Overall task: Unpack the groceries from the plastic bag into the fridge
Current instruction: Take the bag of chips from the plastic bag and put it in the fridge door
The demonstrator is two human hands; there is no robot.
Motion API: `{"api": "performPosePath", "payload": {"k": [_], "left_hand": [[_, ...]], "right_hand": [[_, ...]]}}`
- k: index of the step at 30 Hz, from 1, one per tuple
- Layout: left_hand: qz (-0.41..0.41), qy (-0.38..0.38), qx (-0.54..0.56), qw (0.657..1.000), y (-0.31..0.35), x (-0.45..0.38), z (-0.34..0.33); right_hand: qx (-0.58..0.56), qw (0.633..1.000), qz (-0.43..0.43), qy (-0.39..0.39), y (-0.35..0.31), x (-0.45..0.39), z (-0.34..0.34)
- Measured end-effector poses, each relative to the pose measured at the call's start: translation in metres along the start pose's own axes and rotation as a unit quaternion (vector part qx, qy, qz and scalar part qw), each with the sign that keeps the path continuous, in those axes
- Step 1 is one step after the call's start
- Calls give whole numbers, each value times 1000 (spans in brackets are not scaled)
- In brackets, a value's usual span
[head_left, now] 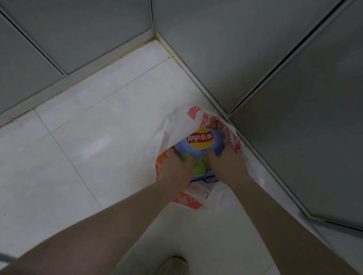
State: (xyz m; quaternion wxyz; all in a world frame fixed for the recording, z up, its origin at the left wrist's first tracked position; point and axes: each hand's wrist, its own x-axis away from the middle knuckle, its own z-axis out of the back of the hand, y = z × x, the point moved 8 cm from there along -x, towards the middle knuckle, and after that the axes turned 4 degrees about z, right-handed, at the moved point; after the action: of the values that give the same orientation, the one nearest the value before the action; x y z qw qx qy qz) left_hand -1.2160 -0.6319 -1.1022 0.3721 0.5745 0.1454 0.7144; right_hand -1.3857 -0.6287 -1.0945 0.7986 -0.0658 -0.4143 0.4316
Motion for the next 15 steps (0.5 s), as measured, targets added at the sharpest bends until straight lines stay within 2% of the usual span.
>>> {"api": "performPosePath", "payload": {"k": [3, 7, 11, 15], "left_hand": [[37, -5, 65, 997, 2, 3, -5], [30, -2, 43, 999, -6, 5, -5], [28, -14, 46, 998, 16, 38, 6], [64, -6, 42, 997, 25, 70, 21]], "right_hand": [[56, 998, -32, 20, 7, -4, 5], [50, 998, -21, 34, 3, 4, 16], [39, 999, 18, 20, -11, 28, 29], [30, 999, 29, 11, -22, 66, 45]]}}
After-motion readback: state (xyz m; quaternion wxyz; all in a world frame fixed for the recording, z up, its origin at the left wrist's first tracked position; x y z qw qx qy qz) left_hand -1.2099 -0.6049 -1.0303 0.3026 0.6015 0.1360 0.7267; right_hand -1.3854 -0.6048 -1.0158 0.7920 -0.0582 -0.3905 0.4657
